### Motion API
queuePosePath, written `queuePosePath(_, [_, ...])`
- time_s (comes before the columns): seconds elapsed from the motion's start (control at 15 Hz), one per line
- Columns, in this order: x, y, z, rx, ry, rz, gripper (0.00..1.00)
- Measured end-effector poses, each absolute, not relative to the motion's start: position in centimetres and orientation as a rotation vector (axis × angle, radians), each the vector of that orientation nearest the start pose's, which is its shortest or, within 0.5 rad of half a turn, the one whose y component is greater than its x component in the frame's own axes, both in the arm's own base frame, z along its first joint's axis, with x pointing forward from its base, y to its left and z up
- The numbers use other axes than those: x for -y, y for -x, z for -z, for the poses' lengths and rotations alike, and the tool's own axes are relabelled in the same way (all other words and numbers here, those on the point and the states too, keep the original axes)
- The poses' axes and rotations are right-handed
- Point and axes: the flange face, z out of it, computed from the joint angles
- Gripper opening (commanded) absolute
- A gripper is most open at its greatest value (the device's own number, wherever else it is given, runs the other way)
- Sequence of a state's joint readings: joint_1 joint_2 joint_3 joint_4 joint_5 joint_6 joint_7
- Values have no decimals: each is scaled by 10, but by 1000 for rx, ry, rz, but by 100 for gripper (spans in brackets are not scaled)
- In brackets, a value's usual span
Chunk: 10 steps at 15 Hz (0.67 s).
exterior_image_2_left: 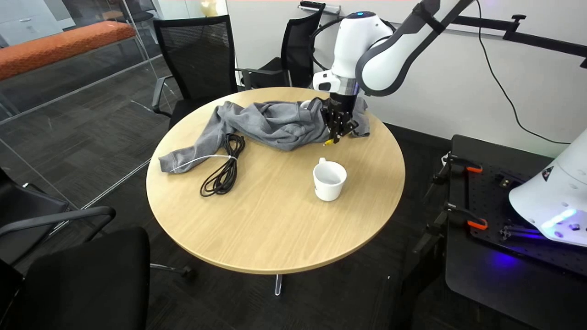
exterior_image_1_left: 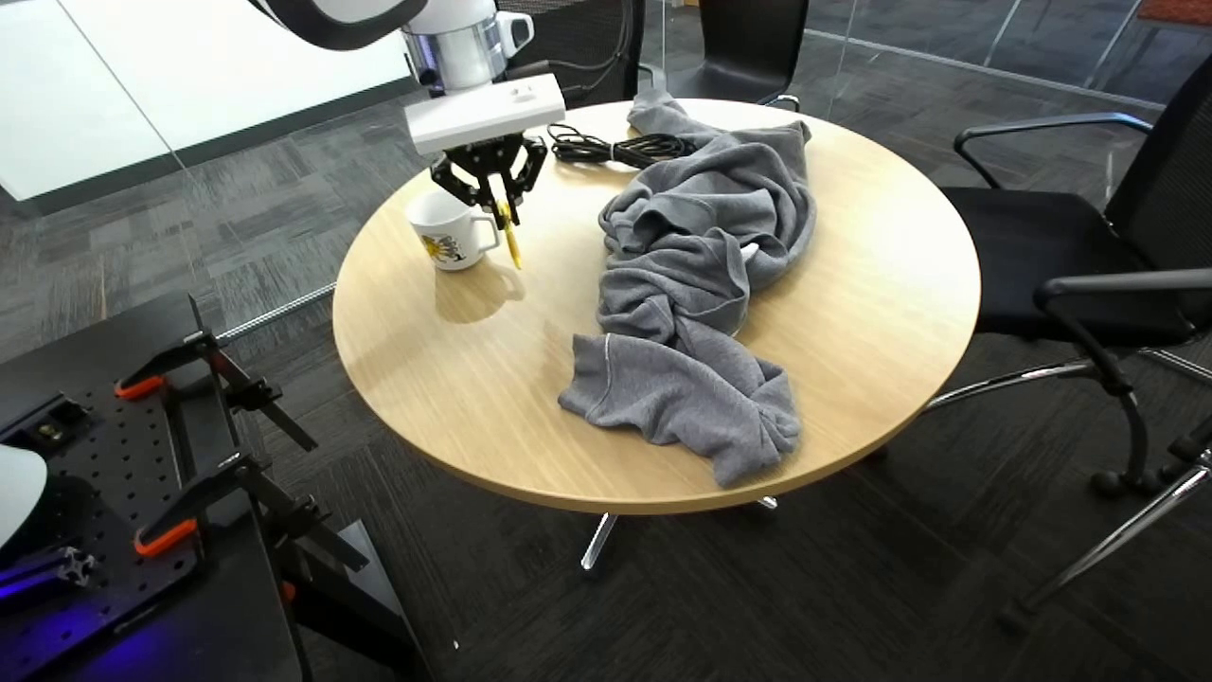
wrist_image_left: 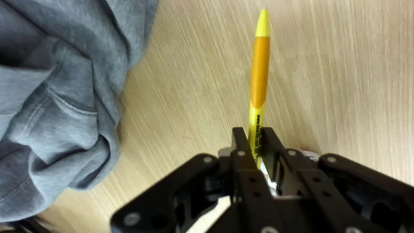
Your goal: Move the white mug forward, place the yellow pen inside the white mug
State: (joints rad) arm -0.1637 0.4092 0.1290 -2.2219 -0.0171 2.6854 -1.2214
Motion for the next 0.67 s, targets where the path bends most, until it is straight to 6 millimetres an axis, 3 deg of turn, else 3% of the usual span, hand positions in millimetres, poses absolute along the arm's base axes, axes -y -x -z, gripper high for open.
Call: queuePosePath(0.67, [-25, -559, -201, 1610, 2586, 220, 4])
